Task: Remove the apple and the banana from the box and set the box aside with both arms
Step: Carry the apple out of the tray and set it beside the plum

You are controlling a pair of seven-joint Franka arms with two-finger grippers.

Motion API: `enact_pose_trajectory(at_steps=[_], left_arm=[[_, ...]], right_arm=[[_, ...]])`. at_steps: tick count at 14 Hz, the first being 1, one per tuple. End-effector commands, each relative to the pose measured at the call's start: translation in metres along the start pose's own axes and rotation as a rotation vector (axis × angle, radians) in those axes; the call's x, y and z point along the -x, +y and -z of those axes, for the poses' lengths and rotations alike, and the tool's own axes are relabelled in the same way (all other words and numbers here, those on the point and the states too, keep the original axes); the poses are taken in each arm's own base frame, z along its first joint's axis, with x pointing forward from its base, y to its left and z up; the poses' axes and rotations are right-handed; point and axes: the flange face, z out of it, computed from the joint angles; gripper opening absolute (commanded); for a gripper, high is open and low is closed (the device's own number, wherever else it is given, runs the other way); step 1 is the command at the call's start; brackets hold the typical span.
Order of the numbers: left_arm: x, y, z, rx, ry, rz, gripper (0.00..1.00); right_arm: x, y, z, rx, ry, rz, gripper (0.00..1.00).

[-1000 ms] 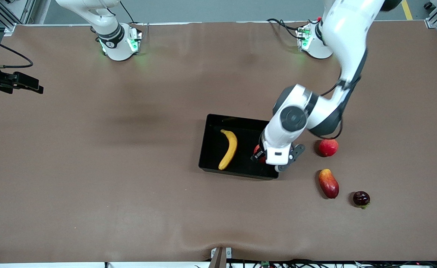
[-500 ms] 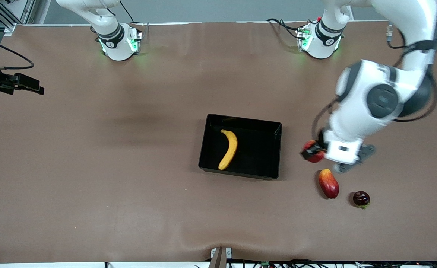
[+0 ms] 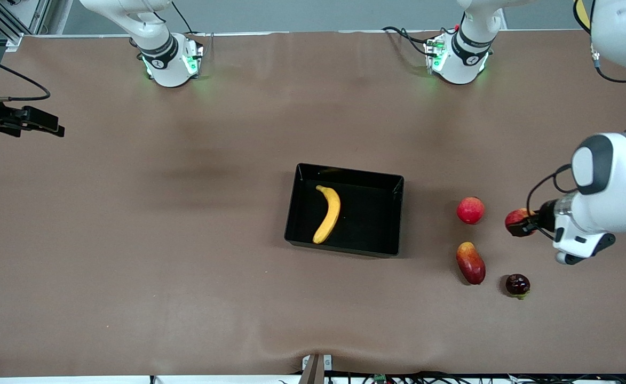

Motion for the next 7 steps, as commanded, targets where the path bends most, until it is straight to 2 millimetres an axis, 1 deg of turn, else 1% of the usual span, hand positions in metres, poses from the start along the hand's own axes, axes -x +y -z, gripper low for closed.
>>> enact_pose_trajectory(at_steps=[1, 2, 3, 4, 7], left_arm=[[-0.027, -0.037, -0.041, 0.024, 0.022, -0.063, 0.0], [-0.037, -0.053, -0.051, 0.016, 0.044, -0.1, 0.0], [-0.045, -0.063, -0.058, -0.023, 0.064, -0.15, 0.0], [-0.048, -0.066, -0.062, -0.067, 0.088, -0.192, 0.0], [-0.06, -0.068, -0.094, -0.082, 0.12, -0.242, 0.0]], right_arm=[[0.002, 0.008, 0.005, 0.002, 0.008, 0.023, 1.0], [0.002, 0.012, 0.004, 0.001, 0.006, 0.04, 1.0], [0.002, 0.014, 0.004, 0.0, 0.006, 0.043, 1.0], [0.003, 0.015, 0.004, -0.001, 0.002, 0.043, 1.0], [0.006, 0.021, 0.002, -0.005, -0.017, 0.067, 1.0]])
